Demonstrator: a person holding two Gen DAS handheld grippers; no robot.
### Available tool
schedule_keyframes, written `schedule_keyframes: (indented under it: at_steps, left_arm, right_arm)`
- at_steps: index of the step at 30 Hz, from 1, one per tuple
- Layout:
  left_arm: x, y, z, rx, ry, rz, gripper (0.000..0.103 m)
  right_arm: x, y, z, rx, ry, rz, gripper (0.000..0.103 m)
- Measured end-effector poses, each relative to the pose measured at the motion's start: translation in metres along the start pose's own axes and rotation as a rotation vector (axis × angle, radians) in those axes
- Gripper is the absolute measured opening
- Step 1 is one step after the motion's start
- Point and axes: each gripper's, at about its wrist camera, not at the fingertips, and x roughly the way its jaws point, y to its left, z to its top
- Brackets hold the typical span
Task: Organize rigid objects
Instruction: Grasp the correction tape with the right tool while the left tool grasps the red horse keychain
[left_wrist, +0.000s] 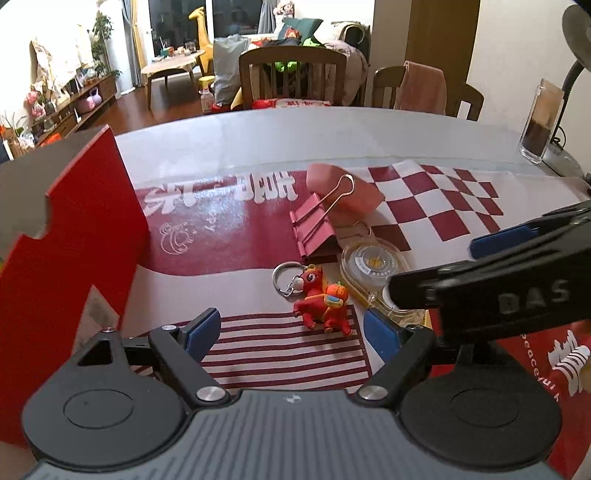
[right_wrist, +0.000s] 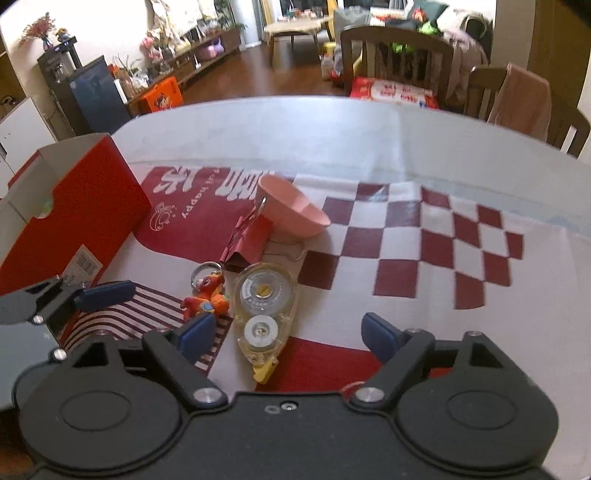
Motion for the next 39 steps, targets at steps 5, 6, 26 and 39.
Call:
schedule_keyframes:
  at_steps: [5, 6, 26, 39]
  left_arm:
    - [0.012, 0.002, 0.001, -0.008, 0.011, 0.003, 0.084]
    - [0.014, 0.003, 0.000, -0.007, 0.011, 0.004, 0.084]
    - [0.016, -0.020, 0.002, 0.166, -0.068, -0.012, 0.033]
    - [-0.004, -0.007, 0.006, 0.096, -0.052, -0.015, 0.033]
  right_arm:
    - [0.019, 0.004, 0.005, 0.005, 0.058, -0.018, 0.077]
    - [0.021, 0.003, 0.006, 0.008, 0.067, -0.021, 0.076]
    - [0.033, 0.016, 0.012, -0.058, 0.065, -0.101, 0.044]
    - [-0.002, 0.002, -0.001, 0.029, 0.026, -0.088, 0.043]
